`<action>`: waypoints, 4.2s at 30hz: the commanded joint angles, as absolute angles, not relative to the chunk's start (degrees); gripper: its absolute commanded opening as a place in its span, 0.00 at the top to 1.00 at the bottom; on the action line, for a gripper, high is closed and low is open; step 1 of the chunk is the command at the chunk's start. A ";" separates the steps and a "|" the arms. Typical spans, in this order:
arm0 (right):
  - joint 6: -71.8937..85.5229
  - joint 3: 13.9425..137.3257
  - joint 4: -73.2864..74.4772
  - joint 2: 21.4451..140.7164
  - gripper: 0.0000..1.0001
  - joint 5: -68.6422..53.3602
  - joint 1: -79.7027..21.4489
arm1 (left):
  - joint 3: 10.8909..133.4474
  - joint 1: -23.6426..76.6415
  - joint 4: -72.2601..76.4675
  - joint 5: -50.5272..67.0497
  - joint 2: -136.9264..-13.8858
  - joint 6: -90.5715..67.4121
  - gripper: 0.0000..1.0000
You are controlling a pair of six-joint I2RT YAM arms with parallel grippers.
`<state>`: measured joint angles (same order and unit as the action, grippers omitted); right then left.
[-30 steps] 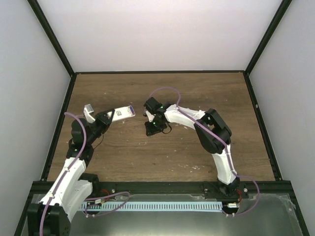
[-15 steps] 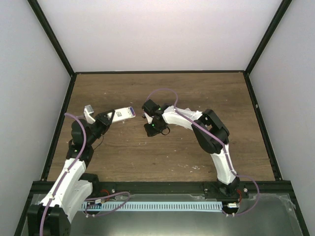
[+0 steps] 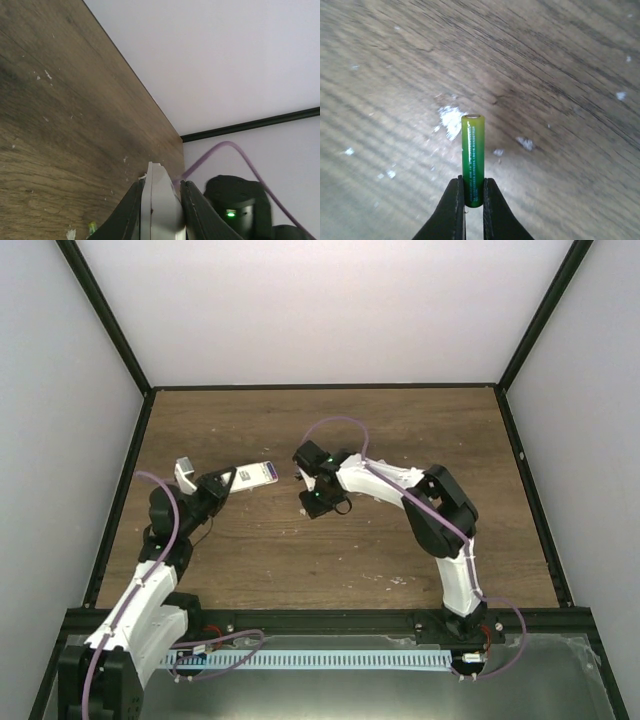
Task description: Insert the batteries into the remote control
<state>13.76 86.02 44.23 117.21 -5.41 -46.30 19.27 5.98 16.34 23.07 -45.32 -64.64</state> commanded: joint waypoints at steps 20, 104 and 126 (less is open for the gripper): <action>14.71 123.08 71.67 112.86 0.99 -25.56 -41.92 | 12.34 9.71 43.55 23.36 -53.75 -69.41 1.00; 15.84 128.47 72.87 124.17 0.93 -20.06 -42.01 | 14.61 17.13 51.28 17.42 -60.87 -75.06 1.00; 15.69 126.01 66.23 117.32 0.80 -16.84 -40.89 | 14.82 17.14 49.57 17.11 -59.68 -75.35 1.00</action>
